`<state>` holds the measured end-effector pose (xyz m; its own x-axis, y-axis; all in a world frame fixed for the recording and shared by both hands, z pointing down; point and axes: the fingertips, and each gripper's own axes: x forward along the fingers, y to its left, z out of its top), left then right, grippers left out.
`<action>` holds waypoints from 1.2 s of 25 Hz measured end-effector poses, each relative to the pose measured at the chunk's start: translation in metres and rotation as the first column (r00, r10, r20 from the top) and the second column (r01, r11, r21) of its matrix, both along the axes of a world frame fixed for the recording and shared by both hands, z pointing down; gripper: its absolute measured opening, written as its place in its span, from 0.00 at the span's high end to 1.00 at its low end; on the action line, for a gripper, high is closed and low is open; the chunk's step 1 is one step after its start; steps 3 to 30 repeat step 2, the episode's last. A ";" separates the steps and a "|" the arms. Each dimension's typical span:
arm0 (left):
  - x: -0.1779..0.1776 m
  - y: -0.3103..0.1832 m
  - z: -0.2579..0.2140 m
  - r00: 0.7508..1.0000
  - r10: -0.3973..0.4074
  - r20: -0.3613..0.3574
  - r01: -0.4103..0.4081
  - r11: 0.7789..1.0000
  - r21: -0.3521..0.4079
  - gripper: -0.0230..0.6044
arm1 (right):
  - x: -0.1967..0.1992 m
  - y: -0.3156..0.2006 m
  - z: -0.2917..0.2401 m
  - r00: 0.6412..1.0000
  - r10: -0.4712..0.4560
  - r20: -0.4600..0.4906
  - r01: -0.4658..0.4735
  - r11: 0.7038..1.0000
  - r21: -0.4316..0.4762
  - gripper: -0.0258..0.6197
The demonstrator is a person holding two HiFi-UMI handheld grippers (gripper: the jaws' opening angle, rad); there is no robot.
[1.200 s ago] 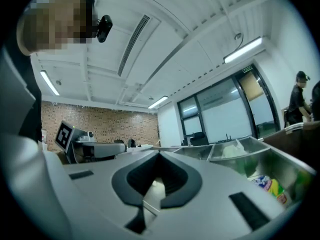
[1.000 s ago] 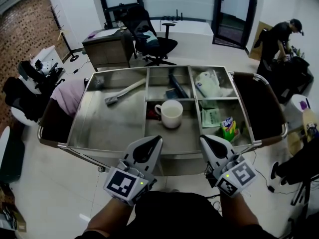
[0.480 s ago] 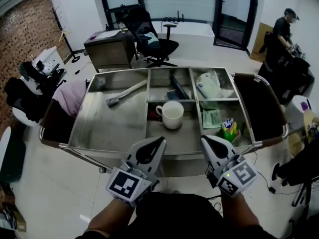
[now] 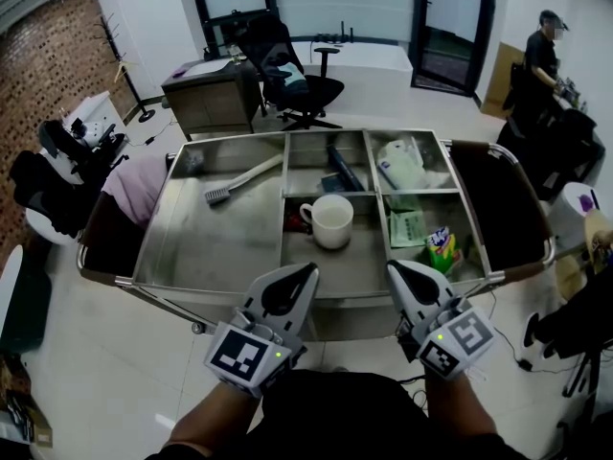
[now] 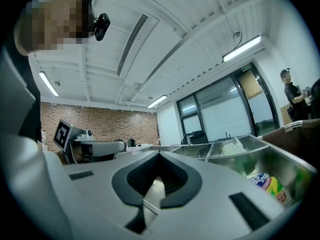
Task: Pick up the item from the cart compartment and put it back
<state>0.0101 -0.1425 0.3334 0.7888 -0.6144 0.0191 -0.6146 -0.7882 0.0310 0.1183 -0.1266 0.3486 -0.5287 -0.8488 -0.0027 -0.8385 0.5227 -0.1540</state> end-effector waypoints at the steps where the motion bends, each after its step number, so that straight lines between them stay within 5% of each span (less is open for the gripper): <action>1: 0.000 0.000 0.000 1.000 0.001 0.001 -0.001 1.000 0.001 0.96 | 0.001 0.000 0.000 1.000 0.001 0.003 -0.001 1.000 0.001 0.94; 30: 0.000 0.000 0.000 1.000 0.001 0.002 -0.001 1.000 0.002 0.96 | 0.001 0.000 -0.001 1.000 0.003 0.005 -0.003 1.000 0.001 0.94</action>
